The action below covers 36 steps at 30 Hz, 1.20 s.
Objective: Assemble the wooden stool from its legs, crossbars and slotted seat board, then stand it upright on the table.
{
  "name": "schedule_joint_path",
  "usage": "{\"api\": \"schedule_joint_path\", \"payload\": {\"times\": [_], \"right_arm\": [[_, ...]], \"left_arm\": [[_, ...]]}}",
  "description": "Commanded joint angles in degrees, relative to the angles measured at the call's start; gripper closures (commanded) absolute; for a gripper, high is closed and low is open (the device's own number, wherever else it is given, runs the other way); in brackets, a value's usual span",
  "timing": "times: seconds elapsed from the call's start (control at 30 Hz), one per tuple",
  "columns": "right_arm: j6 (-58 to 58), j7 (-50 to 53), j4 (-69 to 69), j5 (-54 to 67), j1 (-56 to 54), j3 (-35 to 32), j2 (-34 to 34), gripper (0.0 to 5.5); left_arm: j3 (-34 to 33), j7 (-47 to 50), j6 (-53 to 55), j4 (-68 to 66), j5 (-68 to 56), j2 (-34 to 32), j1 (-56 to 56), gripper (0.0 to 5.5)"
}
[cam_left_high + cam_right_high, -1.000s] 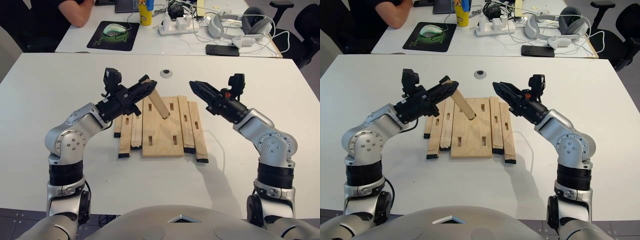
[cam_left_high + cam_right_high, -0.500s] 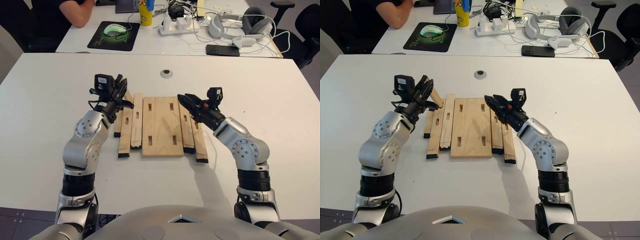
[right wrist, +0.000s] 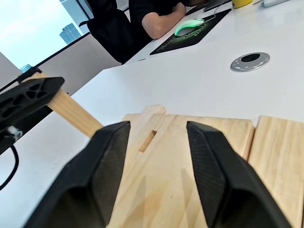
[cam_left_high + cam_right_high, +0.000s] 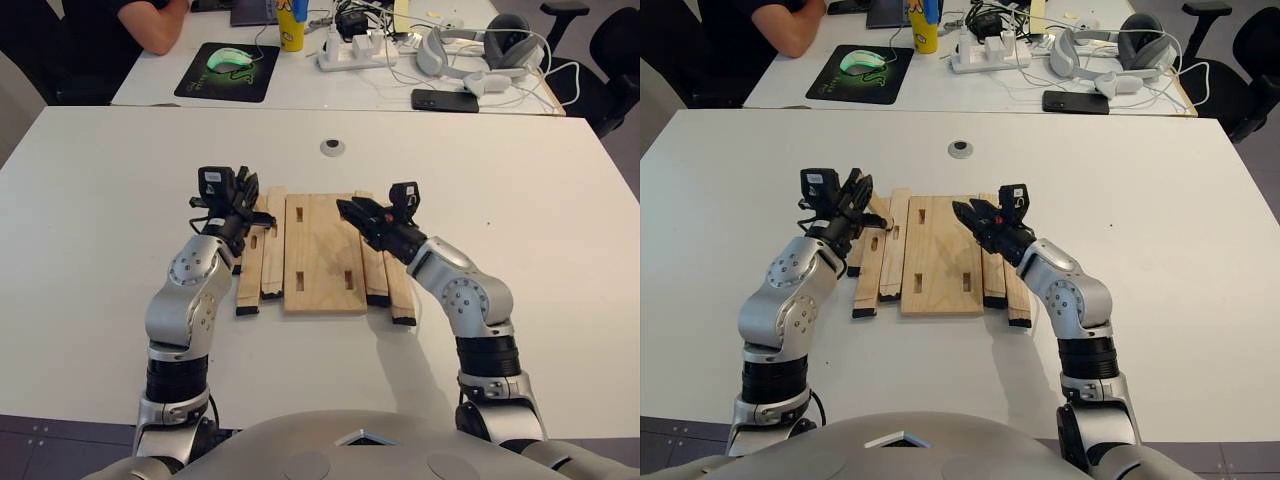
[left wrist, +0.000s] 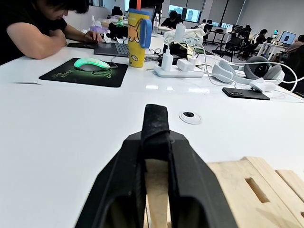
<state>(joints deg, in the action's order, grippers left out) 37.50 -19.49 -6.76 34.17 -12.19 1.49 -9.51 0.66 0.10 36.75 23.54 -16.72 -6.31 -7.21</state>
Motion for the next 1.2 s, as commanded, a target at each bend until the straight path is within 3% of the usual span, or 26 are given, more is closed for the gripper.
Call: {"api": "schedule_joint_path", "payload": {"times": [0.03, 0.77, 1.2], "right_arm": [[-0.69, -0.52, 0.66, -1.45, -0.68, 0.26, 0.51, 3.31], [2.33, -1.34, -2.14, -2.23, 0.24, 1.33, 1.38, 3.31], [6.21, -3.01, -4.12, -3.36, -3.19, 2.97, -1.83, 3.31]], "left_arm": [[0.07, 0.64, 1.95, 1.98, 0.31, 0.93, 0.35, 5.09], [1.26, 2.90, 5.90, 3.34, 2.56, 2.97, 4.42, 5.09], [11.43, 2.60, 2.03, 0.88, 12.07, 1.96, 7.74, 5.09]]}}
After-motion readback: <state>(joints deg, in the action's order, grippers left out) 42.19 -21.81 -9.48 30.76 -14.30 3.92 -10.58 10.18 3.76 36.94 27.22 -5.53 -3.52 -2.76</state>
